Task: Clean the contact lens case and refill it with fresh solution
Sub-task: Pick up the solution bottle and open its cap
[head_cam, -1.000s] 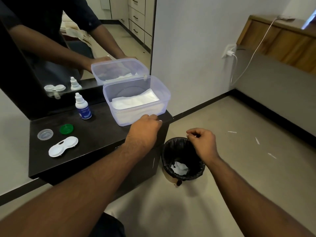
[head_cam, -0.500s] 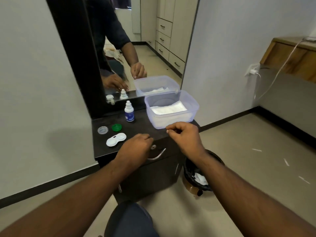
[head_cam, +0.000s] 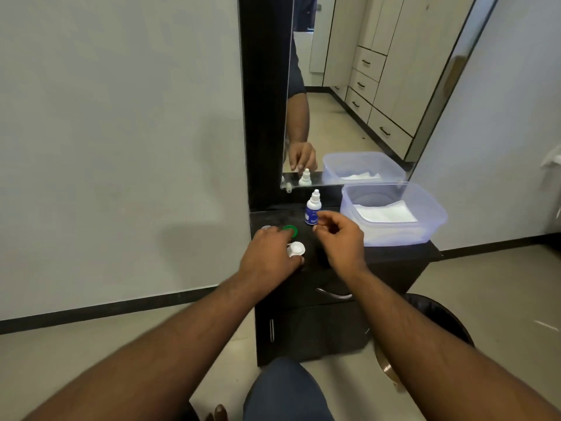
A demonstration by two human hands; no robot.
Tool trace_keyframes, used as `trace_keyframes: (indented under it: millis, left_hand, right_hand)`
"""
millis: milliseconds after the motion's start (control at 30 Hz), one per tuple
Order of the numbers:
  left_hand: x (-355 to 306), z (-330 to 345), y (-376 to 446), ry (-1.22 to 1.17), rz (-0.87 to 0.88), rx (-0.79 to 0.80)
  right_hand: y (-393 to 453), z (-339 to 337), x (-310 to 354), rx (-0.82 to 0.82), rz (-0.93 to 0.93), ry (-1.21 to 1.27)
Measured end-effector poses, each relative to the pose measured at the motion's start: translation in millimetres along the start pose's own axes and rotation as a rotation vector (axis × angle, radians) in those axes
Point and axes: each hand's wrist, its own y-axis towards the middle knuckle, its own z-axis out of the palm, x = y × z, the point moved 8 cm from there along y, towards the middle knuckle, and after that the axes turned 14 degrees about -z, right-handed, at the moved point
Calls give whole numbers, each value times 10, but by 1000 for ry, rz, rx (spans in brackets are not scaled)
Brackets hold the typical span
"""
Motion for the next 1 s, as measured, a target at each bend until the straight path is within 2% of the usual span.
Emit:
trace_keyframes:
  millis: [133, 333, 433, 533, 600, 700, 867, 933, 1000]
  left_hand:
    - [-24, 80, 99, 10, -24, 121]
    - [1, 114, 119, -77, 26, 142]
    - [-67, -58, 122, -113, 119, 28]
    - [-55, -318, 247, -313, 121, -174]
    - [-48, -390, 407, -441, 99, -226]
    - [-152, -311, 695, -577, 85, -95]
    - [-320, -8, 975, -598, 117, 182]
    - [-326, 84, 996, -608, 113, 228]
    - [-310, 122, 1003, -646, 98, 211]
  right_hand:
    - [97, 29, -103, -79, 58, 8]
    - [186, 172, -294, 28, 172, 39]
    - [305, 255, -329, 50, 181, 125]
    - [362, 259, -435, 35, 147, 91]
    - [350, 272, -444, 41, 141, 105]
    - [332, 303, -415, 104, 119, 100]
    - [317, 309, -352, 140, 81, 90]
    - [316, 326, -340, 154, 86, 77]
    - [321, 328, -333, 156, 74, 58]
